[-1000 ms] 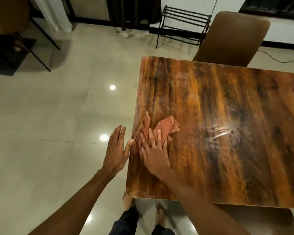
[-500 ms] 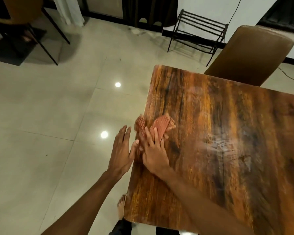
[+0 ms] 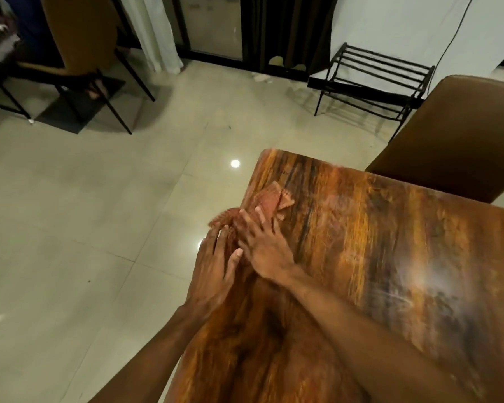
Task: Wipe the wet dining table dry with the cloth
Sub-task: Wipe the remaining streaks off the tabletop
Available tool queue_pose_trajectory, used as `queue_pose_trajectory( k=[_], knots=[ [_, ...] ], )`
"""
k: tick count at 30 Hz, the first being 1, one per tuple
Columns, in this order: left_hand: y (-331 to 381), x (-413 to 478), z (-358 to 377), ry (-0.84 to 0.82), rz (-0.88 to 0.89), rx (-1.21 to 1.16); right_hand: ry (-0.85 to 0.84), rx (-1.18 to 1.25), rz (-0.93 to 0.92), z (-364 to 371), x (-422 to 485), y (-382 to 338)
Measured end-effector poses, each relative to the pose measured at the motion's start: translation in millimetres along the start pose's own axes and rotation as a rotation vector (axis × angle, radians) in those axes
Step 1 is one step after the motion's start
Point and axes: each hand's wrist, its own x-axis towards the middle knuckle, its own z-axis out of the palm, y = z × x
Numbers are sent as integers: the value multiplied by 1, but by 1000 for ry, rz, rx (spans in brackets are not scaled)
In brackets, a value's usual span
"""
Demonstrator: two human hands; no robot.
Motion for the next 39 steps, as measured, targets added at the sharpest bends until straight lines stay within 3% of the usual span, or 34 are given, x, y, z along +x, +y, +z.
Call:
queue_pose_trajectory(
  k=[5, 11, 15, 20, 23, 26, 28, 32, 34, 39],
  knots=[
    [23, 49, 4, 3, 55, 144, 65, 115, 272, -35, 93, 52],
    [48, 96, 1, 19, 108, 194, 71, 85, 195, -54, 128, 86],
    [56, 97, 2, 24, 119, 182, 110, 53, 270, -45, 96, 111],
    [61, 85, 8, -1, 114, 144, 157, 62, 513, -43, 25, 173],
    [68, 74, 17, -2, 119, 122, 125, 22, 419, -30, -10, 139],
    [72, 59, 28, -6, 131, 119, 96, -47, 137, 4, -66, 81],
    [73, 49, 36, -19, 126, 161, 59, -59, 33, 9, -85, 88],
    [78, 33, 43, -42, 113, 259, 99, -85, 201, -19, -64, 144],
    [85, 23, 44, -37, 108, 319, 103, -55, 244, -22, -65, 138],
    [103, 10, 50, 2, 114, 258, 71, -103, -91, 13, -129, 99]
  ],
)
